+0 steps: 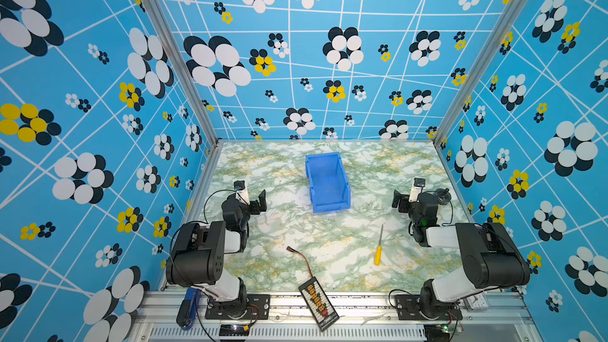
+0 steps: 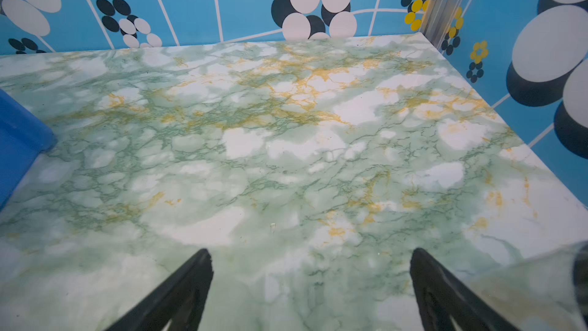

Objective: Put the screwdriver in the bin
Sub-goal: Pick up the screwdriver from the bottom-center of the table.

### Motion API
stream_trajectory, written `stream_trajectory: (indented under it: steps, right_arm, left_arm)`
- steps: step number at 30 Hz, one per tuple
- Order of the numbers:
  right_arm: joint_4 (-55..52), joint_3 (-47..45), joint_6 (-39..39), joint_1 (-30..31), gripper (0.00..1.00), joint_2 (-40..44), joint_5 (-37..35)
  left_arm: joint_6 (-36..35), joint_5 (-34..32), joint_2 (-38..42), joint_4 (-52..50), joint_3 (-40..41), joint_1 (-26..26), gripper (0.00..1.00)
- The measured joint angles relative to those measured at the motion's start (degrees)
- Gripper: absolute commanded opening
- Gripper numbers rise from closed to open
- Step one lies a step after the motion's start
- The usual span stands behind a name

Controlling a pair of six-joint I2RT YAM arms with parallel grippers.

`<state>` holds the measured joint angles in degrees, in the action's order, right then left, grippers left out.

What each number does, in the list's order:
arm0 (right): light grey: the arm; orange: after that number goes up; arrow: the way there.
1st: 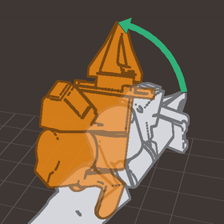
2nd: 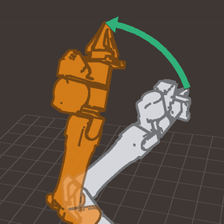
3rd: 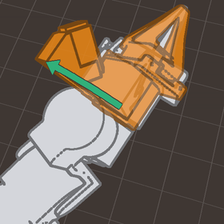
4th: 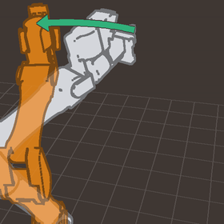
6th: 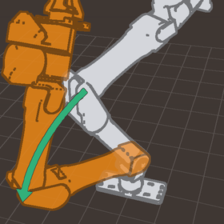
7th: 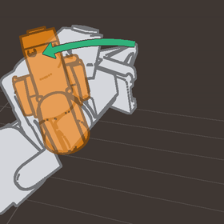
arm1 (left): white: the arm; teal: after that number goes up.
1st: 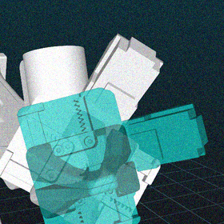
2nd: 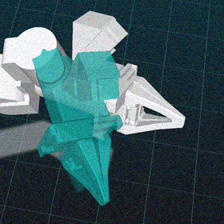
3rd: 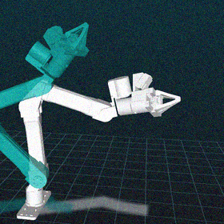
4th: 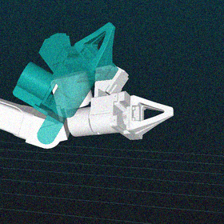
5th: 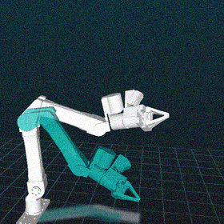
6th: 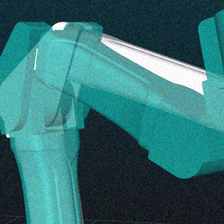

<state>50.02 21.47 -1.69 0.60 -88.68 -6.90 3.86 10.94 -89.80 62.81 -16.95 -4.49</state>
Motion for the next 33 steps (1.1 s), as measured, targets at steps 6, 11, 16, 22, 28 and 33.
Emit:
stream_trajectory:
  steps: [6,11,16,22,28,33]
  right_arm:
    - [0.0,0.0,0.0,0.0,0.99,0.0,0.0]
    - [0.0,0.0,0.0,0.0,0.99,0.0,0.0]
    - [0.0,0.0,0.0,0.0,0.99,0.0,0.0]
    - [0.0,0.0,0.0,0.0,0.99,0.0,0.0]
    - [0.0,0.0,0.0,0.0,0.99,0.0,0.0]
    - [0.0,0.0,0.0,0.0,0.99,0.0,0.0]
  left_arm:
    - [0.0,0.0,0.0,0.0,0.0,0.0,0.99]
    - [0.0,0.0,0.0,0.0,0.0,0.0,0.99]
    - [0.0,0.0,0.0,0.0,0.0,0.0,0.99]
    - [-0.4,1.0,0.0,0.0,0.0,0.0,0.99]
    - [-2.2,6.6,0.0,-1.3,-0.2,0.0,0.99]
    - [-3.0,8.1,0.0,-3.0,-1.6,0.0,0.99]
